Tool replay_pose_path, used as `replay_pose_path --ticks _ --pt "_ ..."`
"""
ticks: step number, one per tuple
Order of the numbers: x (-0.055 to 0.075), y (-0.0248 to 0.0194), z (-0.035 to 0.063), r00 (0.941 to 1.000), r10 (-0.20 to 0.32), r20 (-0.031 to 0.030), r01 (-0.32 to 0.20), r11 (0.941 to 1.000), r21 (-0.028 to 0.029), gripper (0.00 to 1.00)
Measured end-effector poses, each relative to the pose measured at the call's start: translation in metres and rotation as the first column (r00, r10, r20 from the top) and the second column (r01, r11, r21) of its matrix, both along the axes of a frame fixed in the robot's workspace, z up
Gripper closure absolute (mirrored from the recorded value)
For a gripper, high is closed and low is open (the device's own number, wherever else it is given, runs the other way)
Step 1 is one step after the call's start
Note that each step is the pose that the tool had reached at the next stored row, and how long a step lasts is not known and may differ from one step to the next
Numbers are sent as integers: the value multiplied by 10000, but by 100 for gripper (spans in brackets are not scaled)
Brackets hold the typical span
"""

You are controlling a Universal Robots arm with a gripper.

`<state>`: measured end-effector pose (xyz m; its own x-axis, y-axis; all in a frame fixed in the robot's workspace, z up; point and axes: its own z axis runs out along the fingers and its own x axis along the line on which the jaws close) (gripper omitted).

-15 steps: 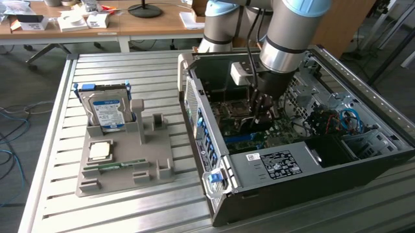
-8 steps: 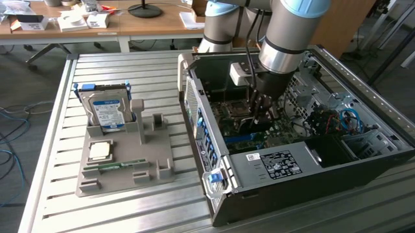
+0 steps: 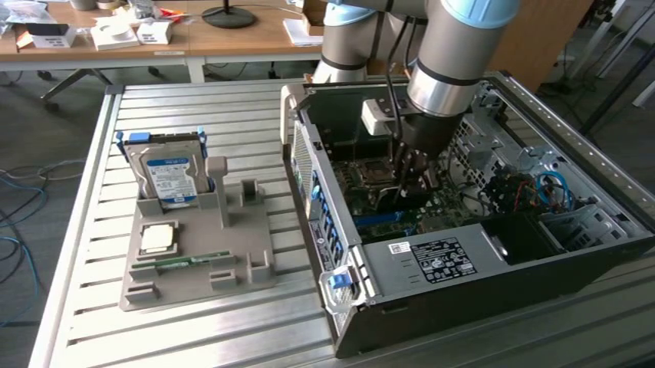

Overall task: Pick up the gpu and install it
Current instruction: 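Insert the gpu into the slot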

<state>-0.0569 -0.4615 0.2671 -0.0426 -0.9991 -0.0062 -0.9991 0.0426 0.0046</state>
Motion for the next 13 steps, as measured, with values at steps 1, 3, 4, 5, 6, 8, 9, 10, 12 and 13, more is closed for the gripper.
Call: replay_pose_path --ticks 1,3,4,5,6,8,9,10,12,13 --pt "-5 1 -1 10000 1 1 -1 10000 0 74" --pt "-14 3 -2 10000 1 1 -1 10000 1 74" --pt "-17 4 -2 10000 -2 0 2 10000 0 74" --pt "-20 5 -3 10000 -4 1 4 10000 -1 74" --pt "-23 6 -4 10000 -6 0 6 10000 -1 74" --pt "-30 7 -5 10000 -11 0 11 10000 -3 74" --pt "-35 8 -5 10000 -14 0 14 10000 -4 74" --pt "-39 8 -5 10000 -16 0 16 10000 -4 74" --pt "-45 9 -7 10000 -17 1 17 10000 -3 74" --pt "-49 9 -7 10000 -18 1 18 10000 -3 74"
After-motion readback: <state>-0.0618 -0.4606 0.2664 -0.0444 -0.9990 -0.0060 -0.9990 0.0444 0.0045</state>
